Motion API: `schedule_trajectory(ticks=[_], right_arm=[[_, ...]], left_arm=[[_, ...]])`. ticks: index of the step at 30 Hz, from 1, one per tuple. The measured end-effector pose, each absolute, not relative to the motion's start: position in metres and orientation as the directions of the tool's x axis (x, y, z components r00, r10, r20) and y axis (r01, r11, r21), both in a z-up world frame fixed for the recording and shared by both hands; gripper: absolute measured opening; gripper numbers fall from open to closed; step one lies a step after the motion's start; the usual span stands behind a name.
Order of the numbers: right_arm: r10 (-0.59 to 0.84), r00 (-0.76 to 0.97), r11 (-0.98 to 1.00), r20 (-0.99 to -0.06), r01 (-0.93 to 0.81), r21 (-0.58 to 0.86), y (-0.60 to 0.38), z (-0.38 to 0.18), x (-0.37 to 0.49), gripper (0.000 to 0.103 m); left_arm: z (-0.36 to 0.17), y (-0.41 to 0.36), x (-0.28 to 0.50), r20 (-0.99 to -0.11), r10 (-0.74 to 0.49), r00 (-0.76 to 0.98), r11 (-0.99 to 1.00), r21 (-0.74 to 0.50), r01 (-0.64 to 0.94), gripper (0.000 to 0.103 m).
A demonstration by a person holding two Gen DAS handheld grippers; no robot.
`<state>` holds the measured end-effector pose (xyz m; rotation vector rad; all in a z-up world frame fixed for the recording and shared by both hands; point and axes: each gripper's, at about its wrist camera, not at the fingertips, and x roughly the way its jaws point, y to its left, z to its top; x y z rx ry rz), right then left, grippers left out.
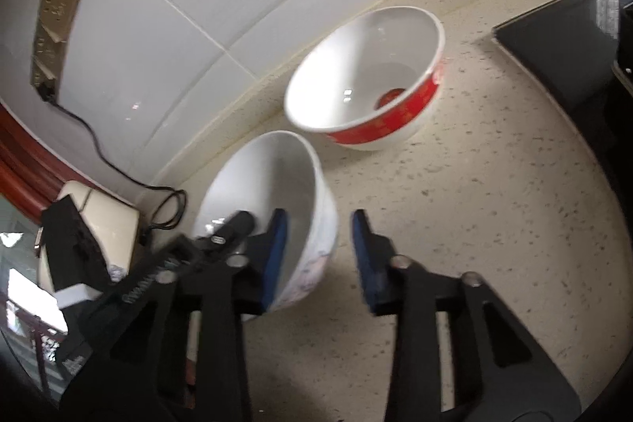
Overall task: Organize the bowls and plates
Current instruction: 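Grasp the rim of the pink-pattern white bowl with both tools, then lift the bowl with both tools and carry it toward the rice cooker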
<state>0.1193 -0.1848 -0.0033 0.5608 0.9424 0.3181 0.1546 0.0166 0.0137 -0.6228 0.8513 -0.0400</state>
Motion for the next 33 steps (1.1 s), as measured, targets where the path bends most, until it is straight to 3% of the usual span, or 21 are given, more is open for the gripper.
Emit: schedule_trajectory(ticks=[5,33], right_arm=[[0.488,0.549,0.815,-0.678,-0.009,0.579,-0.181,-0.007,0.117,0.021],[0.471,0.566,0.839,-0.676,-0.052,0.541,-0.187,0.011,0.090,0.020]], left_arm=[[0.022,0.012,0.143,-0.674,-0.252,0.694,0.840,-0.509,-0.188,0.013],[0.033,-0.008,0.111,-0.692,-0.158,0.705,0.915,-0.371,-0.159,0.013]])
